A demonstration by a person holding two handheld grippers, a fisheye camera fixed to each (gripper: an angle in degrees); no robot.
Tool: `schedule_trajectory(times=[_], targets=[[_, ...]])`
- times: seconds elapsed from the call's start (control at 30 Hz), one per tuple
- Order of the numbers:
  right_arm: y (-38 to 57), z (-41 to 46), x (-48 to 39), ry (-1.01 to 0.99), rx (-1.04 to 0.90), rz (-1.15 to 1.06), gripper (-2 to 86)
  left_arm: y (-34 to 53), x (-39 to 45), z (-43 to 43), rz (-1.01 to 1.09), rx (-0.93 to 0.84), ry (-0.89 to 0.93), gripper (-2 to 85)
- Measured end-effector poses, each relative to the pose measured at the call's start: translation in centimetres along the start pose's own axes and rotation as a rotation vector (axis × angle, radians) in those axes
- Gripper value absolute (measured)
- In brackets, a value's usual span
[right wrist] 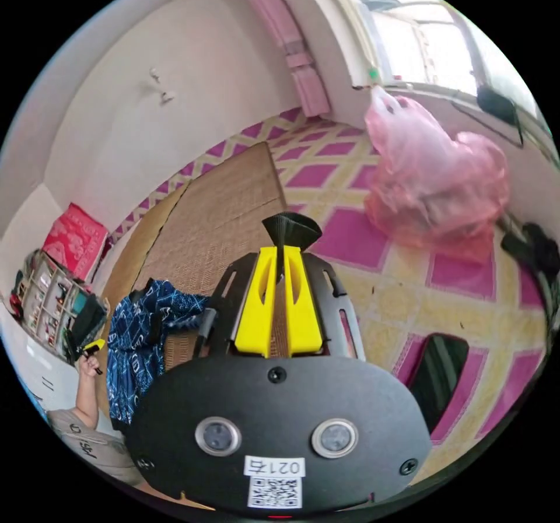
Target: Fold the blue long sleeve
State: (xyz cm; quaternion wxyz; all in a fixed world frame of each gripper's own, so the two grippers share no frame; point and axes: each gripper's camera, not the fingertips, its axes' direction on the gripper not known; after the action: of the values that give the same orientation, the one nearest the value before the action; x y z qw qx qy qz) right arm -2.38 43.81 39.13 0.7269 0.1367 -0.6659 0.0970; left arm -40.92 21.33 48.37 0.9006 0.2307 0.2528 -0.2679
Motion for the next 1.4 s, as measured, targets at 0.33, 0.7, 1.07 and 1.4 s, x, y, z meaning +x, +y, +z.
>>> schedule_trajectory(times=[0.33,0.7,1.07,1.4], targets=[[8.0,4.2,13.8,-0.097,-0.142,0.334,8.2,-9.4,9.6,4.6,0.06,-0.107,0.017,4.9],[3.1,8.7,-22.5,0.252,-0.171,-0.576,0.5,-15.7,30.8,13.9,0.535,-0.185,-0.281,7.9],[1.7,28.7,-41.5,0.245,-0.819,-0.977,-0.6,-14.5,36.8,21.6,0.643,-0.316,-0.322,6.4],[-0.7,28.8,-43.3,0.199,-0.78,-1.014,-0.4,-3.6,28.3,8.5,0.322,-0.004,-0.171,-0.4]])
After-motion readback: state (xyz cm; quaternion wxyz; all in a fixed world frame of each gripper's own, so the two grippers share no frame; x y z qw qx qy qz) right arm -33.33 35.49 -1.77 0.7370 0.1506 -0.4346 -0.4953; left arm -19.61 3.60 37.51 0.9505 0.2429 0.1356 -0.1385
